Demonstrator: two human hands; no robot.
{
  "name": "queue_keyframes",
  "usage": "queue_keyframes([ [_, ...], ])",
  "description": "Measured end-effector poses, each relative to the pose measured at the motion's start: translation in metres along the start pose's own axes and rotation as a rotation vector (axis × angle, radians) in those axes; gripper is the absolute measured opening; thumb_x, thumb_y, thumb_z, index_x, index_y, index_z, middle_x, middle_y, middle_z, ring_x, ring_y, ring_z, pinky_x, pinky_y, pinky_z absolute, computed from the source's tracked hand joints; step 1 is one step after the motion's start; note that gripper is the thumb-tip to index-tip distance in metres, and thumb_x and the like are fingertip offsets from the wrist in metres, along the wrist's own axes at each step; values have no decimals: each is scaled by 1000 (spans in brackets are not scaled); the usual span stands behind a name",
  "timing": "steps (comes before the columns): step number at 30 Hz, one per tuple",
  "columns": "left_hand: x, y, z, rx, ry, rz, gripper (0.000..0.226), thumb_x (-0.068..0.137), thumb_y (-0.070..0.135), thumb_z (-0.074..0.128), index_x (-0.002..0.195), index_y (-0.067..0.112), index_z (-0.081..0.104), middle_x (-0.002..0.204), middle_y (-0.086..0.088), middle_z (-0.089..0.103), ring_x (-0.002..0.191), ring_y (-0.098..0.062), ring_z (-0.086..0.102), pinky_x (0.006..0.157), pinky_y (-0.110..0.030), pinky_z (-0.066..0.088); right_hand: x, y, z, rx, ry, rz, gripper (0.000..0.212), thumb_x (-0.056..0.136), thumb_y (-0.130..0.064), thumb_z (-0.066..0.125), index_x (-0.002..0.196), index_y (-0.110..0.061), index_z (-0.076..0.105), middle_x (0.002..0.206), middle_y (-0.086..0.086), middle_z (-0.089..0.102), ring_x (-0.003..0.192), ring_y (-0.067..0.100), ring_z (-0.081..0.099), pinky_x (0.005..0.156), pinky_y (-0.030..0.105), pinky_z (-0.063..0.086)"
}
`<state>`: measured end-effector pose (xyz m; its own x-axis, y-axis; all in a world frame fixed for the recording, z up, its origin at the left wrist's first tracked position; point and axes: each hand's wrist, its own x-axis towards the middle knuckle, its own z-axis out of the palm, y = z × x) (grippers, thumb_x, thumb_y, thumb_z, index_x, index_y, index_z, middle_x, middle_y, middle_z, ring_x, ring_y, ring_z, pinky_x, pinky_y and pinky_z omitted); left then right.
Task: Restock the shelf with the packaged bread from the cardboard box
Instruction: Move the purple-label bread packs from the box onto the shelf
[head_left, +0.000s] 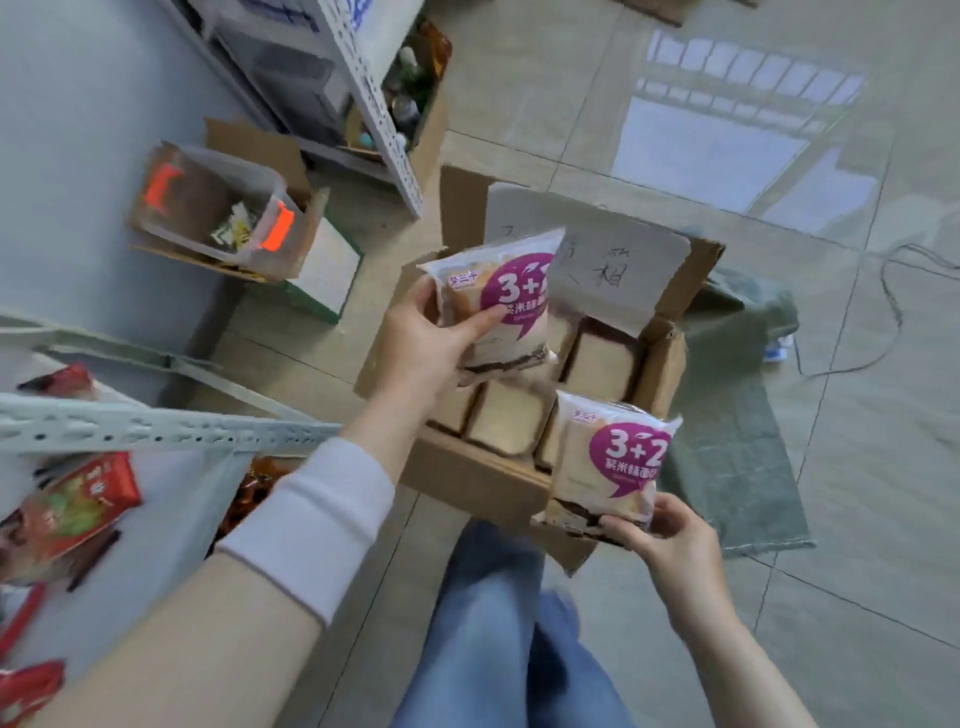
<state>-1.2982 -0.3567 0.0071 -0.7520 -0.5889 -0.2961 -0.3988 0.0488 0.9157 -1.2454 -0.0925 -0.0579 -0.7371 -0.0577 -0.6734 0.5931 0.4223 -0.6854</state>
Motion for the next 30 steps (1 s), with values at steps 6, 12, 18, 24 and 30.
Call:
queue_keyframes([
  [6,-122,61,-149,-226,270,41,15,74,22,75,85,27,66,77,17,72,78,1,67,68,-17,52,-91,-82,11,-73,-215,-240,24,64,-19,82,80,-27,68,81,-5,74,82,16,69,73,37,56],
  [12,-236,116,-305,-325,558,132,4,73,25,75,74,26,71,76,11,74,76,-7,70,62,-23,53,-198,-182,81,-195,-479,-499,28,65,-20,80,90,-23,68,87,-3,73,84,19,69,75,41,56],
  [18,-311,129,-462,-256,839,226,16,71,27,77,82,22,67,88,1,72,87,-17,69,79,-34,53,-290,-256,205,-250,-699,-719,31,62,-24,81,91,-25,69,83,-8,74,78,9,69,69,25,55],
  [24,-336,93,-582,-247,993,225,10,75,23,74,83,24,67,81,9,72,77,-4,69,65,-15,52,-363,-292,348,-272,-850,-859,22,65,-12,79,81,-23,69,71,-13,74,67,0,68,59,13,52],
  [30,-291,71,-671,-261,1031,215,11,75,21,74,81,23,66,73,12,70,65,5,65,56,-11,49,-388,-330,468,-307,-856,-882,17,69,-13,78,76,-25,69,70,-12,74,65,2,68,71,25,51],
])
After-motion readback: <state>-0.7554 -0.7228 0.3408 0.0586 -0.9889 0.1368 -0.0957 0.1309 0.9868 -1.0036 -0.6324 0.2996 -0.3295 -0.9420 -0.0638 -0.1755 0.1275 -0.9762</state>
